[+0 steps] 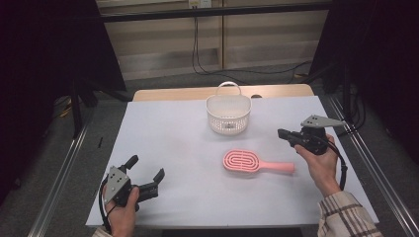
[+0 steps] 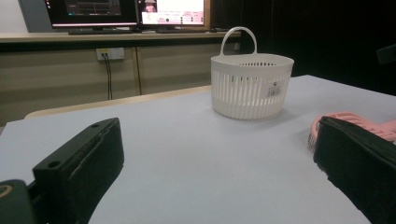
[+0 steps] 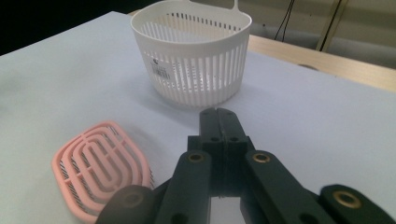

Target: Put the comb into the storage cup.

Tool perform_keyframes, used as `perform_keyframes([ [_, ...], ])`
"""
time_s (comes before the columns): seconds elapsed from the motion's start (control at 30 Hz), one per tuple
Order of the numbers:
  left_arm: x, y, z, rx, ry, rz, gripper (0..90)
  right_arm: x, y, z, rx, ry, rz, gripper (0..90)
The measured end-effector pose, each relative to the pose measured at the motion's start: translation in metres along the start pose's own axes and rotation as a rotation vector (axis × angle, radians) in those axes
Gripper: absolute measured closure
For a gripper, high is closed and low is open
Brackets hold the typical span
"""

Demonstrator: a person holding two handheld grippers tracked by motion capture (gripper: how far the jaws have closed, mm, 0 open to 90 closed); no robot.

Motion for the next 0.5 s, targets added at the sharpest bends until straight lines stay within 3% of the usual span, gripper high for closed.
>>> perform_keyframes([
  [0.37, 0.0, 0.0, 0.0, -0.003, 0.001, 0.003, 1.7, 0.008, -0.01, 0.0, 0.05, 0.063, -0.13, 90.0],
  [0.5, 0.0, 0.0, 0.0, -0.002, -0.002, 0.001, 1.8, 0.016, -0.017, -0.002, 0.042, 0.076, -0.189, 90.0],
])
Point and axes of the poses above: each handheld gripper's, and its own axes: x roughly forward along the jaws, y roughly out of its top, z roughly to its right, the point moved 10 cm from there along x, roughly forward along the jaws, and after that the axes turned 11 degrees about -x, right-handed, at the moved point
